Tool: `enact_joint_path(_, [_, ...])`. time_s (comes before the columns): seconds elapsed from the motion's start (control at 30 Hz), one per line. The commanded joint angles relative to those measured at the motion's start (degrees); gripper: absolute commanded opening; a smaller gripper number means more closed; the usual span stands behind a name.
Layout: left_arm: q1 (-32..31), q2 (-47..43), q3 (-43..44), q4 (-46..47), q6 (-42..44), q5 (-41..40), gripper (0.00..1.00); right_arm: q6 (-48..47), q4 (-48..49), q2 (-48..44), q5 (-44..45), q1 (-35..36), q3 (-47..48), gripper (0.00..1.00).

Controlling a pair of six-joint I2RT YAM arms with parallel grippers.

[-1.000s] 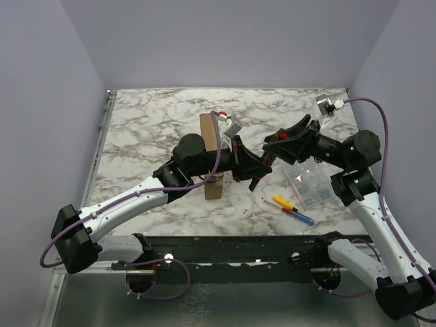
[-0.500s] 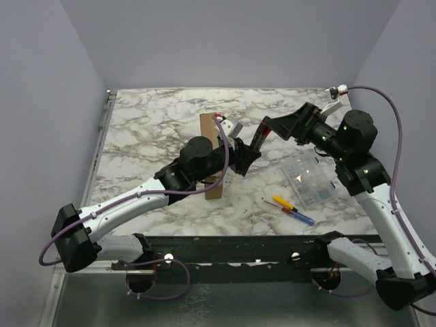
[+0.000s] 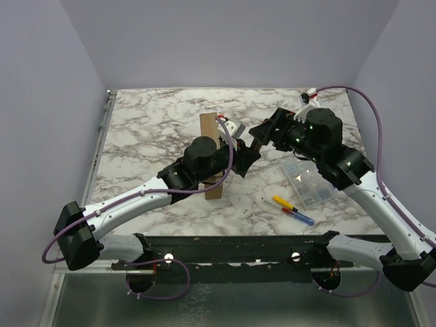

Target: Unpack the express box

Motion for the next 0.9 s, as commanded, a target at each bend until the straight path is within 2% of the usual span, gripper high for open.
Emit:
enact_joint_path(0.0, [-0.19, -1.21, 1.37, 0.01, 1.10, -0.90, 0.00, 0.51, -3.22, 2.31, 5.57, 1.00, 2.27, 0.78])
enact_joint_path(0.23, [-0.17, -0.33, 2.57, -0.18, 1.37, -0.97, 0.00, 1.60, 0.53, 3.27, 1.58, 1.26, 0.81, 0.78])
enact_joint_path(0.57, [-0.17, 0.09, 3.09, -0.80, 1.73, -0.59, 0.00, 1.22, -0.21, 4.17, 2.79, 2.07, 0.86, 0.75])
enact_joint_path(0.67, [0.47, -0.25, 3.21, -0.84, 1.11, 4.35, 0.00, -7.66, -0.09, 3.31, -0.32, 2.01, 2.98, 0.82])
enact_joint_path(0.77, [2.51, -1.06, 2.82, 0.22, -2.32, 13.71, 0.00, -14.22, 0.69, 0.38, -4.80, 1.97, 3.77, 0.95])
enact_joint_path(0.87, [4.16, -2.96, 0.56, 3.74, -6.29, 20.65, 0.00, -17.14, 3.41, -1.94, -9.47, 1.70, 2.59, 0.99])
